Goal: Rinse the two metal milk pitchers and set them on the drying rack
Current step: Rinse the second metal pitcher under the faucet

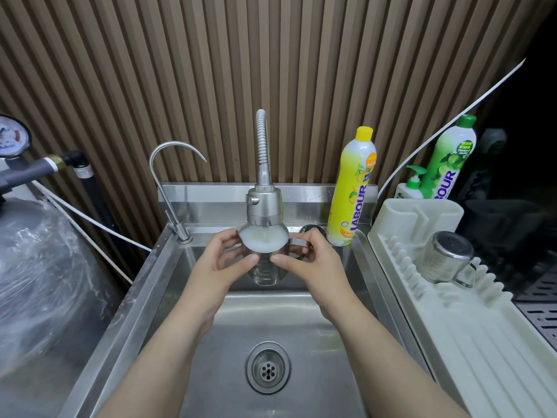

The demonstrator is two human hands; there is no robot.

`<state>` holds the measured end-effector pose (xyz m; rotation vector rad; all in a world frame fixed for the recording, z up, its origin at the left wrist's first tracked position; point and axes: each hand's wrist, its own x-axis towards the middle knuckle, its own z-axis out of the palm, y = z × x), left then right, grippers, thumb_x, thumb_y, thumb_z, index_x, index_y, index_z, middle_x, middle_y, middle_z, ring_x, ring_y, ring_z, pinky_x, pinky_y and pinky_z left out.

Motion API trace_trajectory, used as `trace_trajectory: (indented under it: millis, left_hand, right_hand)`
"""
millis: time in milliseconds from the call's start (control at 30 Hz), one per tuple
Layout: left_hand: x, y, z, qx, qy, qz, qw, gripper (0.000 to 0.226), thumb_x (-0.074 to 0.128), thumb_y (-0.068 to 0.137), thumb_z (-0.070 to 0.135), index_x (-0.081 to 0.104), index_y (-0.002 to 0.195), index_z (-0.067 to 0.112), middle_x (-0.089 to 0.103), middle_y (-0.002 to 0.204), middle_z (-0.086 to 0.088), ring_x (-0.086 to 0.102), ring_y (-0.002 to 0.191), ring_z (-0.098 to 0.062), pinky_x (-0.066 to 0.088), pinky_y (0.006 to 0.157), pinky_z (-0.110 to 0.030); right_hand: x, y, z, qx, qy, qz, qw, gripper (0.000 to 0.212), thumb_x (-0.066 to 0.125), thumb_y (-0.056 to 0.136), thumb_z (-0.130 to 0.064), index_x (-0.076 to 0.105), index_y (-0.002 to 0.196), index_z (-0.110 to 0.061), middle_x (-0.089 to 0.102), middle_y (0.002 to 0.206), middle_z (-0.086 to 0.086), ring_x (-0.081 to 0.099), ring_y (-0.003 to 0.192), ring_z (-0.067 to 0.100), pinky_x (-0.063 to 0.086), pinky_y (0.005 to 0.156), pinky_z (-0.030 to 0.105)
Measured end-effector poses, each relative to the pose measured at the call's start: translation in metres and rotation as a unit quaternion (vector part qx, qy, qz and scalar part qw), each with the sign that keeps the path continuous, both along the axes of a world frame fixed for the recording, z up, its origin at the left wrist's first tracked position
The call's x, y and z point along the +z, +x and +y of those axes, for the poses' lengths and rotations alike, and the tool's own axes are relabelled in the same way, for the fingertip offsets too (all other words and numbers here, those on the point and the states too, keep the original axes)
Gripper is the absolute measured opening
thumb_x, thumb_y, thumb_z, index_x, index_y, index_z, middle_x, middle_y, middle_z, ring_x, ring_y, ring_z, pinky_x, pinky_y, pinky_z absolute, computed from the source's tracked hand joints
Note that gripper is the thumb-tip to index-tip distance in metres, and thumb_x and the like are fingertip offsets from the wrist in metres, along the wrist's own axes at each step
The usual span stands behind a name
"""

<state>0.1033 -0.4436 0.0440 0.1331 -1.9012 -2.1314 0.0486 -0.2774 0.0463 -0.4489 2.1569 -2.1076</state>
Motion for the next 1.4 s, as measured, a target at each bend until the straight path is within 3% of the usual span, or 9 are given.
trace_trajectory:
  millis: [167, 300, 400, 467, 567, 767, 900, 1200, 1400]
  left_hand:
    - [-0.010, 0.001, 0.000, -0.004, 0.012, -0.001, 1.000, 0.052, 0.081, 0.061, 0.018, 0.060, 0.107, 0.028, 0.066, 0.113, 0.008, 0.060, 0.116, -0.015, 0.047, 0.097, -0.037]
    - [-0.043, 0.007, 0.004, 0.004, 0.016, -0.020, 1.000, 0.045, 0.072, 0.073, -0.002, 0.059, 0.107, 0.025, 0.069, 0.104, 0.014, 0.062, 0.109, -0.009, 0.052, 0.081, -0.021]
    - [-0.077, 0.018, 0.009, 0.000, 0.015, -0.071, 0.997, 0.046, 0.067, 0.077, -0.006, 0.053, 0.117, 0.014, 0.063, 0.113, 0.007, 0.059, 0.110, -0.010, 0.051, 0.080, -0.016]
    - [-0.099, 0.027, 0.012, -0.006, 0.022, -0.118, 0.993, 0.045, 0.066, 0.079, -0.006, 0.051, 0.118, 0.012, 0.059, 0.118, 0.002, 0.057, 0.111, -0.010, 0.052, 0.078, -0.014]
    - [-0.134, 0.038, 0.016, -0.008, 0.033, -0.207, 0.978, 0.035, 0.064, 0.082, -0.003, 0.053, 0.108, 0.017, 0.058, 0.116, -0.001, 0.059, 0.102, -0.010, 0.054, 0.074, -0.018]
    - [-0.171, 0.049, 0.018, -0.058, 0.076, -0.383, 0.919, 0.016, 0.063, 0.085, 0.005, 0.055, 0.093, 0.017, 0.062, 0.095, 0.001, 0.062, 0.082, -0.014, 0.051, 0.066, -0.027]
    - [-0.184, 0.047, 0.019, -0.085, 0.045, -0.451, 0.887, 0.014, 0.066, 0.085, 0.021, 0.058, 0.096, 0.016, 0.065, 0.081, -0.004, 0.062, 0.073, -0.017, 0.052, 0.076, -0.030]
    - [-0.177, 0.036, 0.020, -0.086, 0.033, -0.516, 0.852, 0.044, 0.066, 0.079, 0.047, 0.066, 0.086, 0.003, 0.068, 0.080, -0.013, 0.066, 0.072, -0.024, 0.057, 0.061, -0.029]
    - [-0.153, 0.027, 0.023, -0.087, 0.088, -0.431, 0.894, 0.029, 0.061, 0.087, 0.037, 0.062, 0.102, 0.013, 0.068, 0.091, -0.009, 0.067, 0.084, -0.022, 0.057, 0.064, -0.031]
  right_hand:
    - [-0.011, -0.001, 0.001, 0.007, -0.015, -0.018, 1.000, 0.032, 0.082, 0.065, -0.011, 0.058, 0.086, -0.015, 0.067, 0.080, -0.012, 0.062, 0.078, 0.003, 0.054, 0.083, 0.034]
    - [-0.042, 0.006, 0.002, 0.019, -0.042, -0.061, 0.997, 0.032, 0.078, 0.067, 0.001, 0.060, 0.084, -0.019, 0.068, 0.084, -0.002, 0.063, 0.080, 0.011, 0.054, 0.081, 0.038]
    - [-0.081, 0.013, 0.007, 0.030, -0.035, -0.104, 0.994, 0.035, 0.074, 0.069, 0.005, 0.049, 0.072, -0.019, 0.069, 0.096, 0.001, 0.059, 0.080, 0.013, 0.052, 0.072, 0.028]
    - [-0.108, 0.019, 0.011, 0.041, -0.018, -0.150, 0.988, 0.039, 0.072, 0.071, 0.006, 0.040, 0.070, -0.017, 0.066, 0.086, -0.001, 0.055, 0.072, 0.012, 0.046, 0.060, 0.018]
    - [-0.140, 0.029, 0.016, 0.038, 0.026, -0.225, 0.973, 0.042, 0.069, 0.074, 0.006, 0.036, 0.068, -0.018, 0.052, 0.067, -0.001, 0.048, 0.064, 0.015, 0.042, 0.056, 0.022]
    - [-0.166, 0.042, 0.029, 0.080, 0.129, -0.386, 0.910, 0.030, 0.071, 0.081, -0.014, 0.041, 0.077, -0.015, 0.061, 0.082, 0.004, 0.059, 0.070, 0.018, 0.056, 0.063, 0.035]
    - [-0.174, 0.041, 0.032, 0.080, 0.193, -0.425, 0.881, 0.032, 0.071, 0.079, -0.036, 0.053, 0.088, -0.011, 0.066, 0.088, 0.010, 0.063, 0.070, 0.019, 0.056, 0.063, 0.029]
    - [-0.162, 0.027, 0.026, 0.041, 0.244, -0.478, 0.843, 0.051, 0.068, 0.076, -0.052, 0.061, 0.097, -0.006, 0.056, 0.070, 0.008, 0.056, 0.052, 0.018, 0.047, 0.041, 0.020]
    - [-0.138, 0.010, 0.021, 0.034, 0.216, -0.400, 0.890, 0.047, 0.070, 0.078, -0.043, 0.055, 0.100, -0.004, 0.061, 0.081, 0.009, 0.062, 0.064, 0.018, 0.054, 0.048, 0.022]
